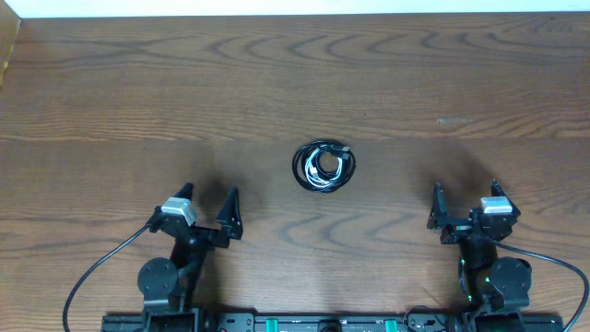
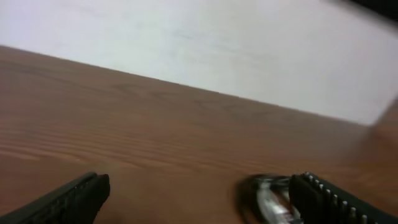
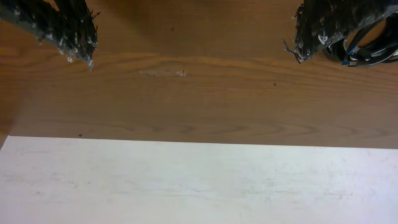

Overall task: Untangle cables
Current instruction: 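Reach the left gripper over the black-and-white cable coil and grasp it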

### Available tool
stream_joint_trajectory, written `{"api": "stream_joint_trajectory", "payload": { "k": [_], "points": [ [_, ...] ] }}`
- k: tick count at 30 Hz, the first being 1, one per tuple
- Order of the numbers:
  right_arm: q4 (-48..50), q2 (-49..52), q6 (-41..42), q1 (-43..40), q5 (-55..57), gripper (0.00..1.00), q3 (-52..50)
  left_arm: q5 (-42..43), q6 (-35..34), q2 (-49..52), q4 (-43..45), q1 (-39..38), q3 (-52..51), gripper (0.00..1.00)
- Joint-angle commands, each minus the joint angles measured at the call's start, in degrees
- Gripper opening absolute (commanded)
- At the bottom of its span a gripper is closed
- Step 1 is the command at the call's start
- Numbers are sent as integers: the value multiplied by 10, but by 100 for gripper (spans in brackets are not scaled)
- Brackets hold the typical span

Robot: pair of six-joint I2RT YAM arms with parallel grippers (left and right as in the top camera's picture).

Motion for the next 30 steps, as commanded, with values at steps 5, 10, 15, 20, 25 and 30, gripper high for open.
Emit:
{"api": "stream_joint_trajectory", "payload": {
  "k": [5,10,15,20,25,30],
  "points": [
    [0,-3,-6,-4,9,99,-2,51,-143,-3,109,-2,14,98],
    [0,-3,-7,-4,9,99,-2,51,-152,14,106,-2,65,97],
    [0,-3,-7,-4,9,99,-2,56,-147,109,31,-2,183,97],
    [0,-3,-6,-4,9,99,-2,92,-100,306,-217,-2,400,98],
    [0,-3,-7,-4,9,99,-2,125,-53,518,-473,-2,644,98],
    [0,-3,-7,-4,9,99,-2,304,-34,655,-526,-2,751,98]
  ]
}}
